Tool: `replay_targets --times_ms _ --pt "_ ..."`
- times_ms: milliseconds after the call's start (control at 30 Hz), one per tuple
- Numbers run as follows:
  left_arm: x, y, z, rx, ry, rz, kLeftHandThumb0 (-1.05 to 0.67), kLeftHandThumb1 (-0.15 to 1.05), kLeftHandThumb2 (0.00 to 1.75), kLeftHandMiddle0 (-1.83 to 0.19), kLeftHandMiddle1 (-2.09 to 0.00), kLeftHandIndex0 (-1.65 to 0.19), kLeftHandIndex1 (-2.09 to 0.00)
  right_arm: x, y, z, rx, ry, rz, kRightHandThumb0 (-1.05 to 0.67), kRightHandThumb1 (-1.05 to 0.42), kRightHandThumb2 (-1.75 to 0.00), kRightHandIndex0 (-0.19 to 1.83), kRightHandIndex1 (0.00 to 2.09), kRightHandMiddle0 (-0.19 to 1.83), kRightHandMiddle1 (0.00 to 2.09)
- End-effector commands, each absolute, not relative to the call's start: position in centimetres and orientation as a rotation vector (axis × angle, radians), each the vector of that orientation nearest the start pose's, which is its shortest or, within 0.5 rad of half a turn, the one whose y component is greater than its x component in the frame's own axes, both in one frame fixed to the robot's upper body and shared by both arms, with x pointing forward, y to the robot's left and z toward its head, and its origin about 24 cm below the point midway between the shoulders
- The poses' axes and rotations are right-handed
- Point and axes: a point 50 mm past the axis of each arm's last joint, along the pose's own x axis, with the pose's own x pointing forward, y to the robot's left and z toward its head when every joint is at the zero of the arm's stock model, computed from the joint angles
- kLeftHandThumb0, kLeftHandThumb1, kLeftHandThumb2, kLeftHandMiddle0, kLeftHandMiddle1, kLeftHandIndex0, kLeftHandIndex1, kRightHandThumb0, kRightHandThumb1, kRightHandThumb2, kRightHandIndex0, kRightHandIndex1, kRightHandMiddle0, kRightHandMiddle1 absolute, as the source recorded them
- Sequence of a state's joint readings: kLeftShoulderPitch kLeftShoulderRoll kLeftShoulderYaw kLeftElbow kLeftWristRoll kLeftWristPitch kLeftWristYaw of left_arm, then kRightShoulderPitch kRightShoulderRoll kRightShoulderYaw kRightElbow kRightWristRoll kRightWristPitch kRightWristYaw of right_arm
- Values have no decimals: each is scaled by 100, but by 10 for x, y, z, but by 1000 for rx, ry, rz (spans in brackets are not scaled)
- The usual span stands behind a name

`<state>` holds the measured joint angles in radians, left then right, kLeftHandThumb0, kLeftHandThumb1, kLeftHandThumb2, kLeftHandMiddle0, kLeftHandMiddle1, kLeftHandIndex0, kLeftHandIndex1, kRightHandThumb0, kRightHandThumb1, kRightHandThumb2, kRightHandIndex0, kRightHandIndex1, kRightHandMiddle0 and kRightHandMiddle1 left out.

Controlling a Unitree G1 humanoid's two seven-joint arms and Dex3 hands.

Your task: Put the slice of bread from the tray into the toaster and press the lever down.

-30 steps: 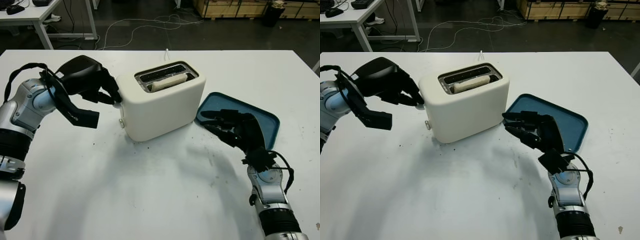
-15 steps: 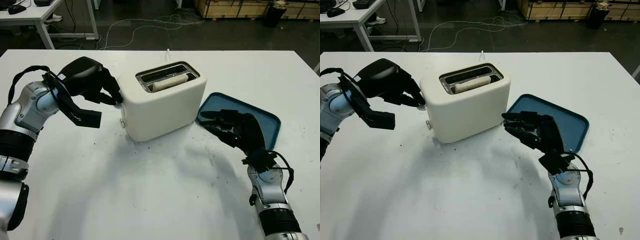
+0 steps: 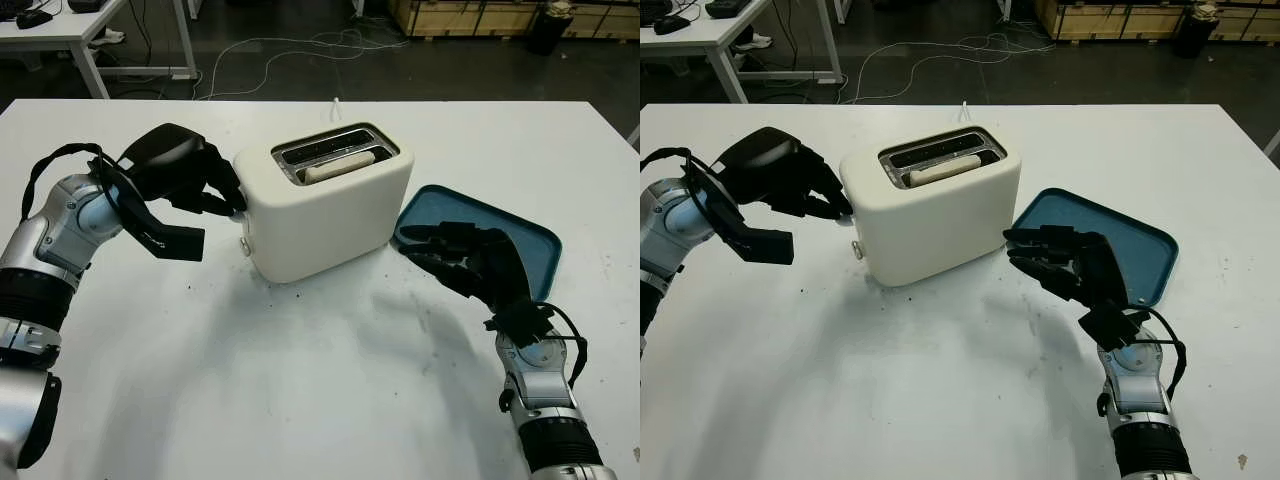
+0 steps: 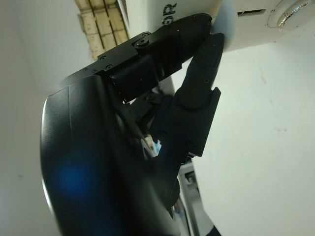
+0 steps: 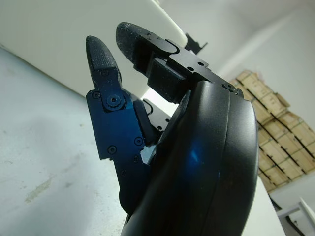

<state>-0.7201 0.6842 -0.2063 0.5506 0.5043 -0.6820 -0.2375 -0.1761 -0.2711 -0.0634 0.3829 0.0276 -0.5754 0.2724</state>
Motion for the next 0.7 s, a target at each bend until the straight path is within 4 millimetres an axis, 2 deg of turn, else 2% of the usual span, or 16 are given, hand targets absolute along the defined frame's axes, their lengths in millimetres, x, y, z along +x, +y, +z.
replay_targets --times_ms 0,133,267,333,400,500,567,667 --pt "343 183 167 1256 -563 -558 -31 79 1 -101 -141 -135 0 274 -204 65 -297 -363 240 -43 -87 0 120 4 110 0" --pt "339 166 146 1173 -568 -548 -31 81 1 -99 -141 -132 0 272 -210 64 -297 -338 236 -44 -87 0 121 4 110 0" --pt "333 136 99 1083 -502 -544 -33 86 2 -94 -141 -127 0 269 -216 67 -293 -333 234 -46 -86 0 122 4 112 1" --pt "329 122 73 1034 -444 -528 -31 87 1 -94 -133 -126 0 267 -219 68 -300 -330 235 -46 -86 0 122 5 113 1" --pt "324 111 47 987 -368 -488 -30 88 1 -95 -112 -123 0 267 -221 67 -301 -320 238 -46 -86 0 121 4 112 1" --pt "316 102 16 941 -249 -460 -28 91 3 -92 -105 -119 0 266 -222 65 -301 -316 243 -47 -86 0 122 4 112 1" --pt "309 98 1 921 -187 -459 -28 92 5 -91 -89 -117 -1 267 -222 64 -299 -311 246 -47 -86 0 122 4 113 1" --pt "305 98 -7 925 -147 -472 -29 92 7 -94 -84 -117 -1 268 -221 63 -298 -296 247 -48 -86 0 121 4 113 0"
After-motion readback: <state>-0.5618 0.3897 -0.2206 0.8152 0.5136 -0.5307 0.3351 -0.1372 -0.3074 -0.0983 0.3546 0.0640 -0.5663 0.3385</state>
